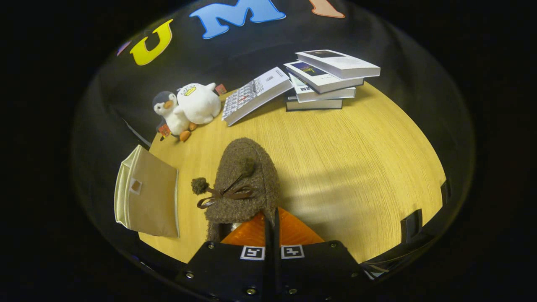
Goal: Open the storage box then place both shoes into the box .Put the left shoe in first, then the right shoe, with the right side of both shoes facing outward in a uniform manner.
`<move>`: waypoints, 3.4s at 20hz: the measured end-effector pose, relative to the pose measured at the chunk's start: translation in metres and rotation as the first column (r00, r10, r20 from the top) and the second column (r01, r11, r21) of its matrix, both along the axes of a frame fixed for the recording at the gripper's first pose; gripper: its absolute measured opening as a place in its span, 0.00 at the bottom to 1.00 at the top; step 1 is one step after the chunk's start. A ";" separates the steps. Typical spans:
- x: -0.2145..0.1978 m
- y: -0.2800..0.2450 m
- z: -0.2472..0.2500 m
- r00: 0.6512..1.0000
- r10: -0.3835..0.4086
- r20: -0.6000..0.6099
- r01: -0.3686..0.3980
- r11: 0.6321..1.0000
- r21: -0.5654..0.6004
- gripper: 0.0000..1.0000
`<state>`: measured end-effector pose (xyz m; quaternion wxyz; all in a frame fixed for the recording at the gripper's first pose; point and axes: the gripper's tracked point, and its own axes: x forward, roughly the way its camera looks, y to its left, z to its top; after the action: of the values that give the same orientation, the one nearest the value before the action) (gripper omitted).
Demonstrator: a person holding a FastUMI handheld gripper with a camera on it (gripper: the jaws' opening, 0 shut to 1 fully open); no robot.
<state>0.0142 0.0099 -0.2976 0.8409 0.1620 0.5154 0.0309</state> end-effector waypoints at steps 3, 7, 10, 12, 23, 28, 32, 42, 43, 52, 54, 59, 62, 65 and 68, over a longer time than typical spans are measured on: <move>0.011 0.033 0.029 0.999 0.029 0.040 -0.031 0.998 0.052 0.00; 0.022 0.084 0.069 0.992 0.087 0.089 -0.097 0.989 0.115 0.00; 0.031 0.127 0.095 0.987 0.110 0.119 -0.129 0.978 0.164 0.00; 0.038 0.157 0.109 0.986 0.106 0.128 -0.132 0.968 0.215 0.00; 0.040 0.308 0.110 0.979 0.179 0.097 -0.200 0.928 0.314 0.00; 0.040 0.325 0.097 0.973 0.191 0.128 -0.221 0.933 0.283 0.12; 0.056 0.301 0.120 0.962 0.146 0.229 -0.204 0.945 0.255 0.98; 0.075 0.178 0.231 0.817 0.092 0.569 -0.188 0.976 0.113 0.98; 0.074 0.164 0.240 0.797 0.093 0.597 -0.176 0.981 0.082 0.98; 0.060 0.033 0.311 0.597 0.173 0.784 0.051 0.966 -0.252 0.98; 0.061 0.016 0.319 0.579 0.162 0.799 0.096 0.960 -0.264 0.98; 0.068 -0.017 0.336 0.544 0.095 0.834 0.195 0.952 -0.236 0.97; 0.076 -0.020 0.346 0.527 0.069 0.847 0.205 0.957 -0.206 0.98; 0.081 -0.015 0.351 0.510 0.087 0.856 0.200 0.956 -0.217 0.97; 0.084 0.000 0.352 0.506 0.110 0.856 0.172 0.959 -0.225 0.97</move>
<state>0.0987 0.0101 0.0542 0.9994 0.0130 0.0248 0.0184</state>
